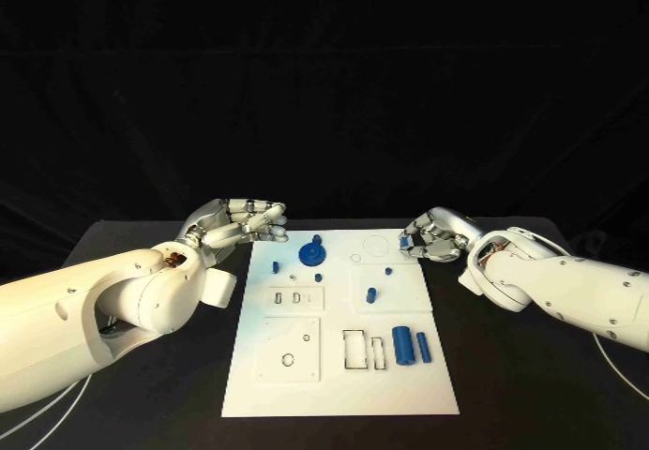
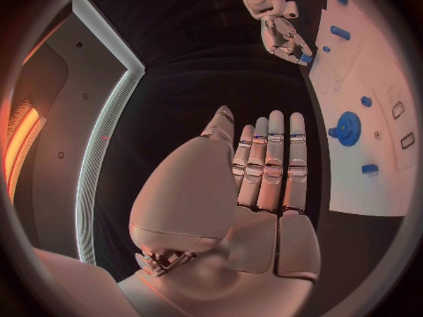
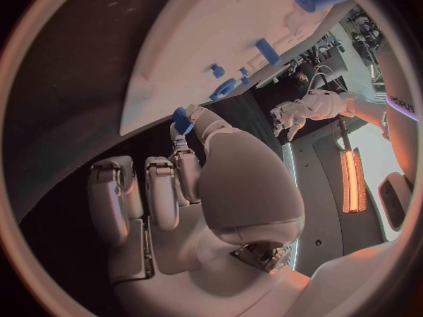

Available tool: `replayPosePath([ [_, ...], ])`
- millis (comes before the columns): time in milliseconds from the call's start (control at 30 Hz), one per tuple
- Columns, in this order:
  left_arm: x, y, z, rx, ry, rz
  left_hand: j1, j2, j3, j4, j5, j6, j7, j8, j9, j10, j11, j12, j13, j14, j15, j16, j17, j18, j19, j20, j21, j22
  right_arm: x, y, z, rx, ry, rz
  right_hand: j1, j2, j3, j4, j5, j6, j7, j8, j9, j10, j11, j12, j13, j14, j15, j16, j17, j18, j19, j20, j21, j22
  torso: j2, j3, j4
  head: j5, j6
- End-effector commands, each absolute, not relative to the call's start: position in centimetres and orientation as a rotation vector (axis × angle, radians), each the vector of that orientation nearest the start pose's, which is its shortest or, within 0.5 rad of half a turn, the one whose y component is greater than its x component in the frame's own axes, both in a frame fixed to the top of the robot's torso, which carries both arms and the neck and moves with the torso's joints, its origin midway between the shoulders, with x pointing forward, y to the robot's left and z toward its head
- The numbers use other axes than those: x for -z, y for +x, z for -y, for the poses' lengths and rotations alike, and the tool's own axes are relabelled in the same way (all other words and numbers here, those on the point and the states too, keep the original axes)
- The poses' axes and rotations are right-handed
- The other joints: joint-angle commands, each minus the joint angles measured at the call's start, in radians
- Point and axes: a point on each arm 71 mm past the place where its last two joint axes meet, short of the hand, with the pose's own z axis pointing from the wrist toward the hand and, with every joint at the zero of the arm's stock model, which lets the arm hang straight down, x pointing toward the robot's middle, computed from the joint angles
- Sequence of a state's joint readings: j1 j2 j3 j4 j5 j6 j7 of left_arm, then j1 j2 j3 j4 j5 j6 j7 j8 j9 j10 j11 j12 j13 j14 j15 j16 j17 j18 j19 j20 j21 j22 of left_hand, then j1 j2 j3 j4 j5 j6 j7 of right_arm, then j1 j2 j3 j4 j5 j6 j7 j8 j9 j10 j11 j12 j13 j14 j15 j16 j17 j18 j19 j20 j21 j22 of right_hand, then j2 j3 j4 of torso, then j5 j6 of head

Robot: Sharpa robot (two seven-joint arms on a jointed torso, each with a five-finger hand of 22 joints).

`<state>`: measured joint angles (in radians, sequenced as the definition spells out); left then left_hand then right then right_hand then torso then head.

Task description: Assemble the parts on the task board

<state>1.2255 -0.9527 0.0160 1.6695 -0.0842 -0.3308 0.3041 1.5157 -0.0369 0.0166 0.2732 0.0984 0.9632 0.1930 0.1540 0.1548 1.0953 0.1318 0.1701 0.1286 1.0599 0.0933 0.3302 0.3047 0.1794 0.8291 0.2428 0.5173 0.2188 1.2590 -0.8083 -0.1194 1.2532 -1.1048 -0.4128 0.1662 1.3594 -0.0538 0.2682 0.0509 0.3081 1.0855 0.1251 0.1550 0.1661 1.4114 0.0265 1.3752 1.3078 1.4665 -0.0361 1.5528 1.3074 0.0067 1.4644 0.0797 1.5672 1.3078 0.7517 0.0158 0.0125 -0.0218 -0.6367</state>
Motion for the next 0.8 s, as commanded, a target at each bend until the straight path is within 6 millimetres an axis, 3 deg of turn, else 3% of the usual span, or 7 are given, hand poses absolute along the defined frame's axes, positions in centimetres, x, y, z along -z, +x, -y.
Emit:
replayPosePath([
  [33, 13.8, 47.2, -21.6, 1.565, -1.026, -1.455, 0.003, 0.001, -0.002, 0.006, -0.003, 0.000, 0.005, -0.004, -0.001, -0.001, 0.008, -0.005, -0.001, 0.008, 0.001, -0.002, -0.002, 0.003, -0.006, 0.001, -0.007, -0.001, 17.6, 52.4, 24.8, -0.758, 0.116, -1.544, 0.001, 0.011, 0.008, -0.003, 0.006, 0.020, -0.024, 0.015, 0.022, 0.001, -0.003, -0.002, 0.063, 0.096, -0.004, 0.003, 0.228, -0.007, 0.106, -0.006, 0.004, 0.263, -0.002, -0.0012, 0.0006, 0.002, 0.004],
  [233, 13.9, 47.3, -21.4, 1.567, -1.026, -1.458, 0.003, 0.002, -0.002, 0.006, -0.003, -0.001, 0.005, -0.004, -0.001, -0.001, 0.009, -0.006, -0.001, 0.008, 0.001, -0.004, -0.002, 0.004, -0.006, 0.001, -0.007, -0.002, 16.9, 50.9, 20.5, -0.793, 0.047, -1.559, 0.001, 0.015, 0.013, -0.005, 0.016, 0.016, -0.023, 0.016, 0.023, 0.000, -0.003, -0.004, 0.062, 0.096, -0.005, 0.003, 0.229, -0.007, 0.106, -0.007, 0.004, 0.263, -0.005, -0.0021, 0.0052, 0.001, 0.004],
  [367, 13.9, 47.4, -21.3, 1.568, -1.026, -1.458, 0.003, 0.001, -0.002, 0.006, -0.003, -0.001, 0.005, -0.004, -0.001, -0.001, 0.009, -0.006, -0.001, 0.008, 0.002, -0.004, -0.002, 0.004, -0.006, 0.001, -0.007, -0.002, 17.1, 49.7, 17.1, -0.818, -0.034, -1.583, -0.003, 0.016, 0.013, -0.003, 0.015, 0.013, -0.022, 0.016, 0.023, 0.001, -0.002, -0.004, 0.062, 0.096, -0.004, 0.003, 0.229, -0.007, 0.106, -0.008, 0.004, 0.263, -0.004, -0.0016, 0.0023, 0.010, 0.002],
  [467, 13.9, 47.5, -21.2, 1.566, -1.027, -1.458, 0.003, 0.001, -0.002, 0.006, -0.003, -0.001, 0.005, -0.004, -0.001, -0.001, 0.009, -0.006, -0.001, 0.008, 0.002, -0.004, -0.002, 0.004, -0.006, 0.001, -0.007, -0.002, 17.4, 49.0, 14.9, -0.848, -0.093, -1.601, -0.011, 0.013, 0.012, 0.000, 0.018, 0.006, -0.020, 0.014, 0.023, 0.002, -0.001, -0.003, 0.062, 0.097, -0.003, 0.004, 0.231, -0.007, 0.106, -0.008, 0.004, 0.263, -0.005, -0.0019, 0.0046, 0.008, 0.001],
  [600, 14.0, 47.5, -21.1, 1.567, -1.026, -1.459, 0.003, 0.001, -0.002, 0.006, -0.003, -0.001, 0.005, -0.004, -0.001, -0.001, 0.009, -0.006, -0.001, 0.008, 0.002, -0.004, -0.002, 0.004, -0.006, 0.001, -0.007, -0.002, 17.8, 48.3, 12.5, -0.858, -0.163, -1.604, -0.016, 0.011, 0.011, 0.001, 0.024, 0.004, -0.020, 0.014, 0.023, 0.003, 0.000, -0.002, 0.064, 0.097, -0.003, 0.005, 0.233, -0.007, 0.106, -0.007, 0.004, 0.263, -0.004, -0.0032, 0.0042, 0.008, 0.003],
  [800, 13.9, 47.5, -21.0, 1.571, -1.025, -1.461, 0.003, 0.001, -0.002, 0.006, -0.003, -0.001, 0.005, -0.004, -0.001, -0.001, 0.009, -0.006, -0.001, 0.008, 0.002, -0.004, -0.002, 0.004, -0.006, 0.001, -0.007, -0.002, 18.6, 47.5, 9.5, -0.832, -0.250, -1.609, -0.034, 0.001, 0.005, 0.008, 0.030, 0.003, -0.019, 0.016, 0.024, 0.007, 0.000, 0.001, 0.067, 0.097, -0.002, 0.005, 0.233, -0.007, 0.106, -0.007, 0.004, 0.263, -0.004, -0.0020, 0.0048, 0.011, 0.003],
])
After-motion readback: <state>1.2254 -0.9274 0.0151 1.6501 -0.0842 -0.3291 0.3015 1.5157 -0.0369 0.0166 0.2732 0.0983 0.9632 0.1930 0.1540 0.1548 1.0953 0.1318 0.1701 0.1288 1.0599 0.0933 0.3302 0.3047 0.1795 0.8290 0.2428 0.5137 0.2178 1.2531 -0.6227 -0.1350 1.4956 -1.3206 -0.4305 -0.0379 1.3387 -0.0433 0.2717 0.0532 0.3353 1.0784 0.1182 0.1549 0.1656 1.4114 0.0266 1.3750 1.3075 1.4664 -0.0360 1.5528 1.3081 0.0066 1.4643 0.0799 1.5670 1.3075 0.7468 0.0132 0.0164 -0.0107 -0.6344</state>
